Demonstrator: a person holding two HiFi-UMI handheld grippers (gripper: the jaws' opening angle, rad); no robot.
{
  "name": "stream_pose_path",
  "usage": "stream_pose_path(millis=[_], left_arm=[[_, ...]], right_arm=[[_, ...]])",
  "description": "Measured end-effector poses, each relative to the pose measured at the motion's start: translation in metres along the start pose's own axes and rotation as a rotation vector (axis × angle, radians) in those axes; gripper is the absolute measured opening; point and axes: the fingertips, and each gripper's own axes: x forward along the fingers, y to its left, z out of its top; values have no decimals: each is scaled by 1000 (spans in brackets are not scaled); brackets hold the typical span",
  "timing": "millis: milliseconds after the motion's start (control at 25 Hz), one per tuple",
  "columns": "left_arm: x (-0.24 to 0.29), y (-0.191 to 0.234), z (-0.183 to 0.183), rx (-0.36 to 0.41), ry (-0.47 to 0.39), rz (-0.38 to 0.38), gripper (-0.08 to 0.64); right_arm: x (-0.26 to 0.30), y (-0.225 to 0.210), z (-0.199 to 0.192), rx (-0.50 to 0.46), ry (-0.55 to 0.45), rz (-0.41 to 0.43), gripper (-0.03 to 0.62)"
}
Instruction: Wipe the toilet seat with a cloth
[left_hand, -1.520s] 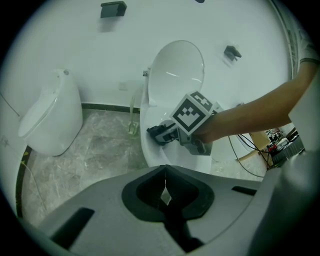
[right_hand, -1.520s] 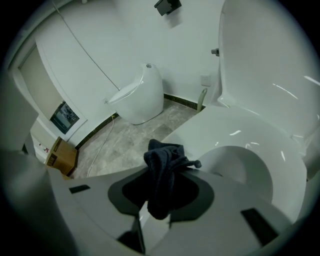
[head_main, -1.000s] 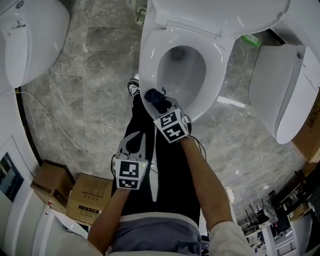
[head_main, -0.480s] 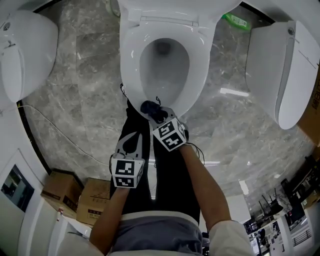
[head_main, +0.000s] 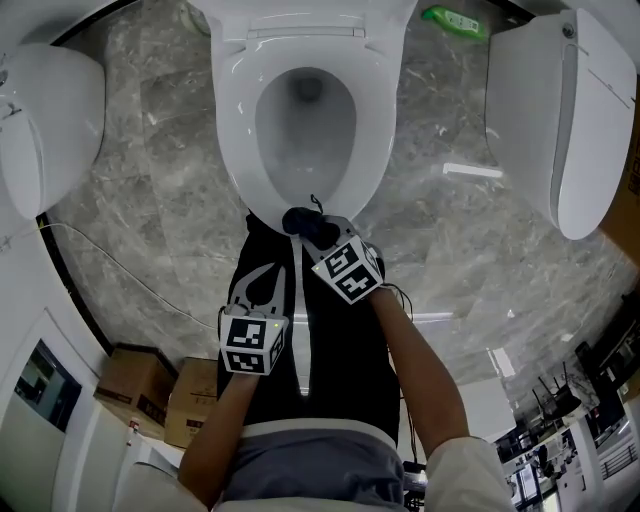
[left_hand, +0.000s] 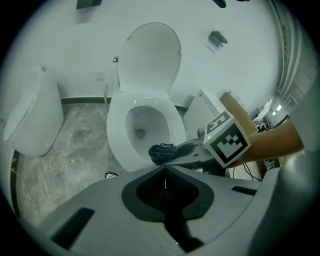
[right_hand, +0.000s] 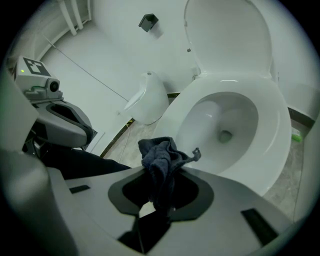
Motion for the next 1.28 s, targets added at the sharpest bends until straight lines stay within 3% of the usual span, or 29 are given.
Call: stream_pose_path(millis=[480, 1280], left_arm=[[10, -13, -13, -16, 25, -14, 9], [9, 2, -7, -69, 15, -38, 9]], right_arm=[[-42, -33, -24, -2, 1, -30, 84], [-74, -124, -7, -48, 109, -147, 84]])
